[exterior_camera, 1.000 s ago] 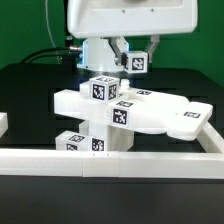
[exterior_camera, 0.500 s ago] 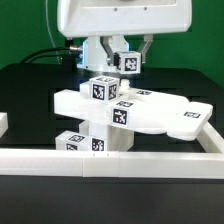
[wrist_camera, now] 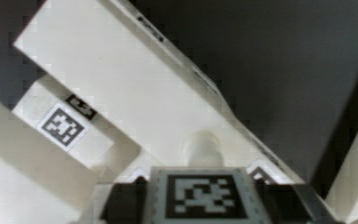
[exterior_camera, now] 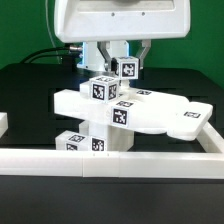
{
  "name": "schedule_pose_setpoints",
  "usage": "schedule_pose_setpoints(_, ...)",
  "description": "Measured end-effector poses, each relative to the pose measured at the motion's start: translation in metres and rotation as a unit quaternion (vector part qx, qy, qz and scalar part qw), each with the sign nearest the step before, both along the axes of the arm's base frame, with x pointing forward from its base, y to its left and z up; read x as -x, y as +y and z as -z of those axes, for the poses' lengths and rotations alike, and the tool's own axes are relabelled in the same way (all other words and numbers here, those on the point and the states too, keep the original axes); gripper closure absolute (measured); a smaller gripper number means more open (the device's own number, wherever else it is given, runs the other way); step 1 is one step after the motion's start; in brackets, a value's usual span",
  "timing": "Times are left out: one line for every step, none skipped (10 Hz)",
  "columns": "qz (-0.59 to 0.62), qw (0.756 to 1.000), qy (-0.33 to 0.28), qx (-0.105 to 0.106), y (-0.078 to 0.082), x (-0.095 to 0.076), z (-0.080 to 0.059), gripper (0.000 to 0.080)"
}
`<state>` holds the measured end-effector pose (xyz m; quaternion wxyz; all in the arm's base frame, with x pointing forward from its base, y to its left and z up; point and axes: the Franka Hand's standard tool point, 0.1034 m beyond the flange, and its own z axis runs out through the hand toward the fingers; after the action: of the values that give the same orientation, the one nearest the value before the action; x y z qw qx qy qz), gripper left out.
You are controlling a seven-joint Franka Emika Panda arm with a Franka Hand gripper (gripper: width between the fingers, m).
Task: Assemble chair
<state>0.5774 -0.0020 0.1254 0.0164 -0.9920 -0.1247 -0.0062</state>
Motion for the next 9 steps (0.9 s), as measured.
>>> schedule_pose_setpoints(0.0, 1.0, 0.002, 0.0, 0.0005, 0.0031, 0.0021, 0.0515)
schedule_pose_setpoints(0.0, 1.0, 0.001, 0.0, 0.0003, 0.0036, 0.0023, 0.0515)
schedule_pose_setpoints(0.0, 1.0, -0.002, 0.001, 0.0, 0.0026, 0.0022, 0.0515)
schedule_pose_setpoints(0.0, 1.0, -0.004, 0.001, -0.0002, 0.0022, 0.0022, 0.0515)
schedule_pose_setpoints(0.0, 1.0, -0.006, 0.002, -0.0007, 0.0012, 0.0022, 0.0515)
schedule_pose_setpoints(0.0, 1.0, -0.011, 0.003, -0.0008, -0.0005, 0.0021, 0.0515)
schedule_pose_setpoints(0.0, 1.0, -0.011, 0.003, -0.0006, -0.0006, 0.0021, 0.0515)
schedule_pose_setpoints(0.007, 1.0, -0.012, 0.003, 0.0002, -0.0008, 0.0018, 0.0515)
schedule_pose_setpoints(0.016, 1.0, -0.016, 0.003, 0.0024, 0.0003, 0.002, 0.0515)
